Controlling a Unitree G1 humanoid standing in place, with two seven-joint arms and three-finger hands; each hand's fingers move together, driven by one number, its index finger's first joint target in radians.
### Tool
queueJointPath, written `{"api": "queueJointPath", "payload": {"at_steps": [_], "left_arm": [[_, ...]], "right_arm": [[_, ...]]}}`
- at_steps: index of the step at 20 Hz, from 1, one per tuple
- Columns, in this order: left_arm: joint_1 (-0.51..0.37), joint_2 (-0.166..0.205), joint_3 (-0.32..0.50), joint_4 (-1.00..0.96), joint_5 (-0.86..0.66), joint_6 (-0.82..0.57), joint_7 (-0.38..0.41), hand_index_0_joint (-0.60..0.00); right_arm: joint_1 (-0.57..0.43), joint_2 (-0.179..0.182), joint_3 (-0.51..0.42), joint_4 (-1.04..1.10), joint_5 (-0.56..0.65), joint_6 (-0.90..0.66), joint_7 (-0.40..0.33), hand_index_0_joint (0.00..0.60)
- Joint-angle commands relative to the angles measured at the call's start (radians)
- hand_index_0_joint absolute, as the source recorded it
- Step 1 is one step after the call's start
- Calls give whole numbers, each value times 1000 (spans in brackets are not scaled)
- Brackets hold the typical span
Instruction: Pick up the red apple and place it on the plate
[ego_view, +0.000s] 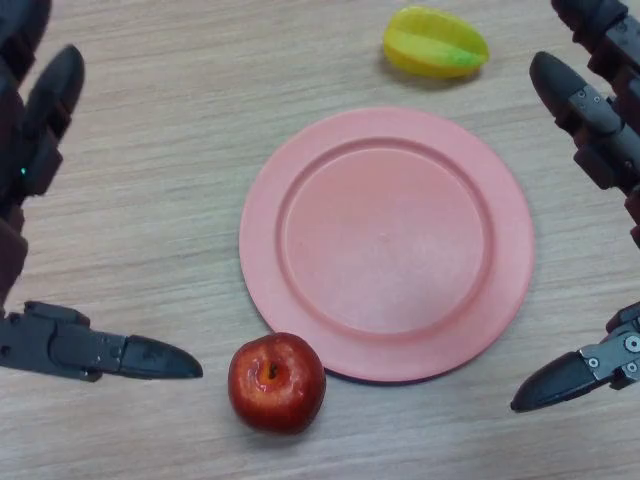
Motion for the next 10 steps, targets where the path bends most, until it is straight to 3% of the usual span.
{"api": "queueJointPath", "payload": {"at_steps": [1, 3, 5, 6, 10], "left_arm": [[22, -25, 33, -37, 83, -198, -72, 0], [80, -80, -41, 3, 195, -346, -121, 0], [135, -104, -98, 23, 255, -431, -129, 0], [155, -107, -116, 29, 270, -459, -125, 0], [267, -111, -205, 222, 500, -852, -70, 0]], "right_arm": [[-25, -13, -36, -49, -30, -100, -18, 0], [-36, -28, -29, -53, -21, -88, -39, 0], [-35, -72, 17, -55, 0, -100, -102, 0], [-35, -79, 32, -55, 0, -101, -114, 0], [-42, -74, 18, -55, 24, -80, -102, 0]]}}
